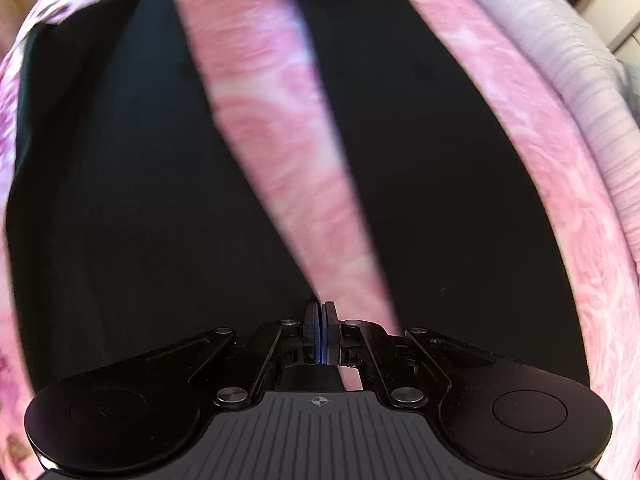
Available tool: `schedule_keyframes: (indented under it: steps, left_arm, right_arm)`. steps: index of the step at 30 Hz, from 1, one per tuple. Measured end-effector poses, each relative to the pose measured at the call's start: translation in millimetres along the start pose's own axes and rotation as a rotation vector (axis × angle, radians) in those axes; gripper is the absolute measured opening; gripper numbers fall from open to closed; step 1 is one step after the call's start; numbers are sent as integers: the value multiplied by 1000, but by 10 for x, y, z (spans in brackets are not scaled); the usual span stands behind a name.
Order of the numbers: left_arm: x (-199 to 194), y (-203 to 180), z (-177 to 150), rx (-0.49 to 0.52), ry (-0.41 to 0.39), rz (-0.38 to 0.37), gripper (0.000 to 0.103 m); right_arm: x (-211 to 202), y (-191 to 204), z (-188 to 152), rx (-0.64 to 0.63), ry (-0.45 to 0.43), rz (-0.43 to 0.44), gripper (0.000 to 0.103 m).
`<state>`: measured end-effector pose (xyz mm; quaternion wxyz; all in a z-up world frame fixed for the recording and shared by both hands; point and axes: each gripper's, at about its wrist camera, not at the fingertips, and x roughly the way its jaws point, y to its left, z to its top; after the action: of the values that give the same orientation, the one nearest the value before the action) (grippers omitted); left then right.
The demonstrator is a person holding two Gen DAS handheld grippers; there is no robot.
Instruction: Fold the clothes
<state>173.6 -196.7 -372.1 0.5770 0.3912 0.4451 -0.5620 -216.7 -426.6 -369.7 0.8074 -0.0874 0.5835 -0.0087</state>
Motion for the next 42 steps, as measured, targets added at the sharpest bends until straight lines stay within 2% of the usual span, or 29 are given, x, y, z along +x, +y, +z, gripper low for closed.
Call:
schedule_keyframes:
  steps: [1, 2, 3, 4, 5, 6, 8, 12, 13, 15, 16, 18, 20, 22, 23, 24, 26, 28, 29, 32, 36, 40, 42]
  left_arm:
    - [29, 2, 6, 3, 15, 30, 24]
    - [-10, -7, -11, 18, 8, 70, 26]
    - [-49, -17, -28, 33, 1, 111, 24]
    - [-102, -24, -51, 46, -7, 149, 24]
    - [-201, -31, -101, 53, -20, 178, 24]
    - [-300, -59, -160, 66, -33, 196, 25]
    - [-468, -244, -319, 138, -53, 185, 27]
    - [-750, -801, -698, 351, -83, 105, 48]
    - [-742, -1016, -821, 436, -72, 93, 50]
    - [-628, -1410, -1056, 588, -50, 111, 50]
    - [-536, -1547, -1127, 621, -50, 149, 50]
    - [-339, -1708, -1155, 615, -63, 233, 49]
    - [-139, -1736, -1081, 546, -78, 345, 43]
    - [0, -1662, -996, 477, -56, 383, 7]
    - [17, -1605, -960, 455, -37, 388, 4]
    - [-37, -1554, -944, 456, -33, 391, 4]
    - [-258, -1482, -988, 546, -23, 425, 4]
    - [-450, -1518, -1138, 708, 2, 452, 5]
    - [-490, -1543, -1227, 787, 34, 460, 5]
    - [-406, -1564, -1425, 874, 114, 468, 5]
    - [-145, -1506, -1582, 864, 234, 431, 15]
    - [-221, -1360, -1610, 764, 276, 379, 18]
    - [-326, -1307, -1567, 722, 286, 362, 24]
  right_arm:
    - [33, -19, 1, 14, -2, -8, 1]
    - [-12, -15, -22, 39, -10, -26, 6]
    - [-96, 1, -59, 69, -23, -48, 11]
    - [-179, 17, -95, 99, -36, -70, 22]
    - [-263, 32, -131, 129, -48, -92, 28]
    - [-347, 48, -168, 159, -61, -114, 30]
    - [-528, 152, -268, 200, -81, -140, 36]
    - [-732, 797, -536, 122, -46, -87, 41]
    - [-744, 957, -603, 110, -30, -73, 42]
    - [-739, 1264, -736, 101, 5, -45, 44]
    - [-715, 1390, -804, 110, 24, -30, 44]
    - [-667, 1568, -908, 124, 48, -46, 45]
    - [-608, 1696, -987, 135, 67, -75, 45]
    - [-521, 1737, -1021, 150, 78, -103, 45]
    - [-501, 1738, -1028, 150, 79, -108, 45]
    - [-491, 1733, -1034, 146, 79, -111, 45]
    - [-471, 1724, -1046, 138, 79, -118, 45]
    - [-518, 1705, -1048, 122, 75, -141, 45]
    - [-548, 1688, -1051, 122, 72, -146, 45]
    - [-575, 1676, -1074, 129, 73, -144, 45]
    - [-535, 1726, -1159, 142, 100, -137, 45]
    - [-567, 1622, -1370, 290, 133, -124, 45]
    - [-607, 1558, -1503, 359, 169, -130, 45]
